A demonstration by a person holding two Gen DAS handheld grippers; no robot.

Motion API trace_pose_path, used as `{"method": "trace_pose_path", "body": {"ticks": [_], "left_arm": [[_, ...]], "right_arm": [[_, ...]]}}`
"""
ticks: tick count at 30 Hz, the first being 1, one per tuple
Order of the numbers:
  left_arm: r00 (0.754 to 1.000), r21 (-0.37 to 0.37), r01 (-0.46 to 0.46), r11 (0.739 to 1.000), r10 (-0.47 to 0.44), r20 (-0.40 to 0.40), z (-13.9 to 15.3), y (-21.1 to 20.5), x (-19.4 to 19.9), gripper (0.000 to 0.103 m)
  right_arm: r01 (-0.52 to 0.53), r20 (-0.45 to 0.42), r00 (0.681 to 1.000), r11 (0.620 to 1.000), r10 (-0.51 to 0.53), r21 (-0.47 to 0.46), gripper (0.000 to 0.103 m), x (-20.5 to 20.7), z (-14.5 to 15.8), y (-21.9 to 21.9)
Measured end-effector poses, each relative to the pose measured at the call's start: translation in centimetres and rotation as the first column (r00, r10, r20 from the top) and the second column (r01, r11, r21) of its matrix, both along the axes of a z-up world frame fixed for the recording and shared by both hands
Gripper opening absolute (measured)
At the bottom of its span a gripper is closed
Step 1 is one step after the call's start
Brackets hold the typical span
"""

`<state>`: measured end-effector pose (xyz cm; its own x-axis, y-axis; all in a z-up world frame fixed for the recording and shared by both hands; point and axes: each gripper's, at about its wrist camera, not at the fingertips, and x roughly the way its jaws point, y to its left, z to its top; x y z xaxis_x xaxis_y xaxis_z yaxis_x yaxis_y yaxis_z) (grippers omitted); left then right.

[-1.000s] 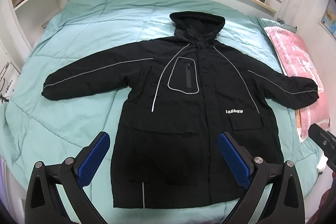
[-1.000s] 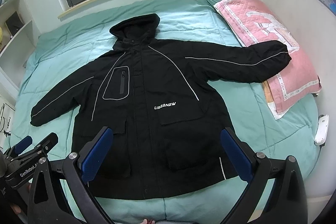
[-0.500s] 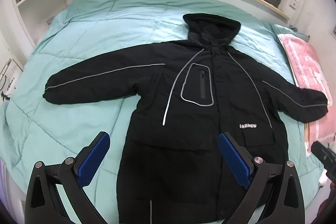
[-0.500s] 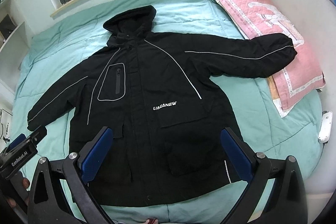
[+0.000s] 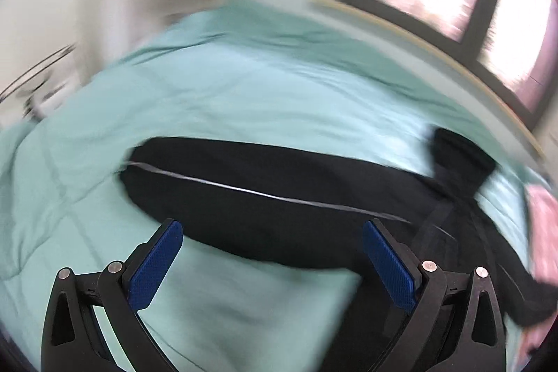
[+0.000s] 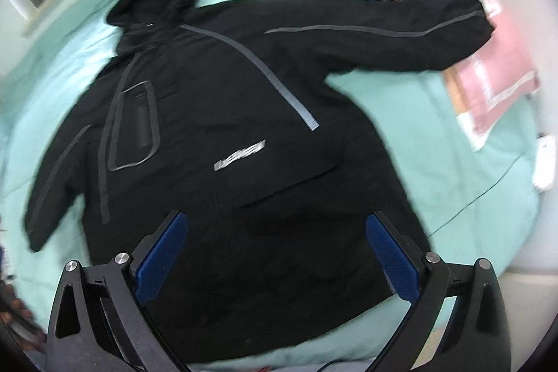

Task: Fold large clothes
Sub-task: 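Grasp the jacket sleeve cuff with the left gripper and lift it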

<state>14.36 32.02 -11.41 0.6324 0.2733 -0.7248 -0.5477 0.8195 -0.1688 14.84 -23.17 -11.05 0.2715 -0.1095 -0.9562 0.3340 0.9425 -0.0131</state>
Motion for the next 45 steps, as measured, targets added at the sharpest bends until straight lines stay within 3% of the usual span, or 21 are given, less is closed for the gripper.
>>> {"method": "trace_pose_path", "body": {"ticks": [5, 7, 9, 11, 12, 13, 14, 15, 17, 18, 19, 20, 23, 25, 31, 36, 38, 41, 45], "left_arm": [[0.98, 0.05, -0.185, 0.981, 0.188, -0.06, -5.6, 8.5, 0.1, 0.102], [0.948, -0.068, -0.317, 0.946, 0.313, -0.062, -8.0, 12.2, -0.7, 0.102], [0.919, -0.188, -0.391, 0.901, 0.393, -0.027, -9.5, 14.3, -1.3, 0.102], [0.886, -0.26, -0.45, 0.854, 0.464, -0.009, -10.8, 15.7, -1.4, 0.102], [0.882, -0.275, -0.457, 0.846, 0.472, -0.013, -11.3, 16.0, -1.2, 0.102], [0.887, -0.297, -0.449, 0.842, 0.461, -0.033, -12.2, 16.4, -0.5, 0.089], [0.89, -0.317, -0.451, 0.835, 0.447, -0.089, -13.3, 16.9, 0.3, 0.053], [0.874, -0.335, -0.485, 0.808, 0.454, -0.173, -14.7, 17.4, 0.7, 0.036], [0.855, -0.406, -0.515, 0.755, 0.486, -0.181, -16.1, 18.1, 0.5, 0.032], [0.848, -0.412, -0.524, 0.745, 0.503, -0.169, -16.0, 18.0, 0.4, 0.029], [0.848, -0.402, -0.524, 0.751, 0.505, -0.162, -15.6, 17.7, 0.4, 0.023], [0.856, -0.371, -0.512, 0.775, 0.494, -0.149, -14.9, 17.1, 0.7, 0.016], [0.907, -0.292, -0.42, 0.859, 0.412, -0.089, -12.1, 15.4, 1.7, 0.013], [0.936, -0.32, -0.328, 0.889, 0.351, 0.018, -9.8, 13.9, 1.5, 0.013], [0.966, -0.359, -0.046, 0.932, 0.132, 0.221, -3.6, 8.1, 2.4, 0.012], [0.96, -0.317, 0.197, 0.928, -0.117, 0.254, -0.8, 0.2, 5.1, 0.012], [0.945, -0.298, 0.289, 0.91, -0.221, 0.242, -0.7, -3.7, 6.5, 0.012], [0.928, -0.259, 0.368, 0.893, -0.335, 0.164, -2.4, -8.6, 8.7, 0.012], [0.909, -0.28, 0.41, 0.868, -0.414, 0.047, -5.6, -12.2, 11.8, 0.012]], "right_arm": [[-0.002, -0.06, 0.998, 1.0, 0.002, -0.012, 0.103, 1.7, -1.2, 0.6], [0.002, -0.07, 0.998, 0.999, -0.004, -0.036, 0.103, 2.0, -1.6, 1.2], [0.0, -0.063, 0.998, 0.999, -0.003, -0.046, 0.103, 2.4, -2.0, 1.9], [0.0, -0.067, 0.998, 0.999, -0.003, -0.049, 0.103, 2.5, -2.4, 2.3], [-0.008, -0.076, 0.997, 0.999, 0.005, -0.044, 0.103, 2.6, -2.6, 2.5], [-0.016, -0.086, 0.996, 0.999, 0.013, -0.045, 0.103, 2.6, -2.8, 2.7], [-0.024, -0.094, 0.995, 0.998, 0.019, -0.052, 0.103, 2.7, -3.0, 2.9], [-0.029, -0.101, 0.995, 0.998, 0.023, -0.058, 0.103, 2.7, -3.1, 3.1], [-0.03, -0.103, 0.994, 0.998, 0.024, -0.05, 0.103, 2.6, -3.2, 3.2], [-0.025, -0.099, 0.995, 0.999, 0.021, -0.042, 0.103, 2.4, -3.2, 3.2], [-0.02, -0.1, 0.995, 0.999, 0.016, -0.036, 0.103, 2.3, -3.3, 3.1], [-0.017, -0.103, 0.995, 0.999, 0.013, -0.035, 0.103, 2.2, -3.3, 3.1], [-0.006, -0.11, 0.994, 1.0, 0.003, -0.028, 0.102, 2.1, -3.6, 2.9], [0.004, -0.109, 0.994, 1.0, -0.006, -0.015, 0.103, 2.2, -3.8, 2.9], [-0.063, -0.104, 0.993, 0.998, 0.063, 0.006, 0.102, 2.4, -4.0, 4.3], [-0.091, -0.097, 0.991, 0.996, 0.092, 0.023, 0.102, 2.2, -3.9, 4.7], [-0.081, -0.094, 0.992, 0.996, 0.084, 0.03, 0.102, 2.1, -3.9, 4.3], [-0.062, -0.077, 0.995, 0.997, 0.066, 0.043, 0.102, 2.0, -3.6, 3.5], [-0.04, -0.064, 0.997, 0.998, 0.044, 0.056, 0.102, 1.9, -3.4, 2.6]]}}
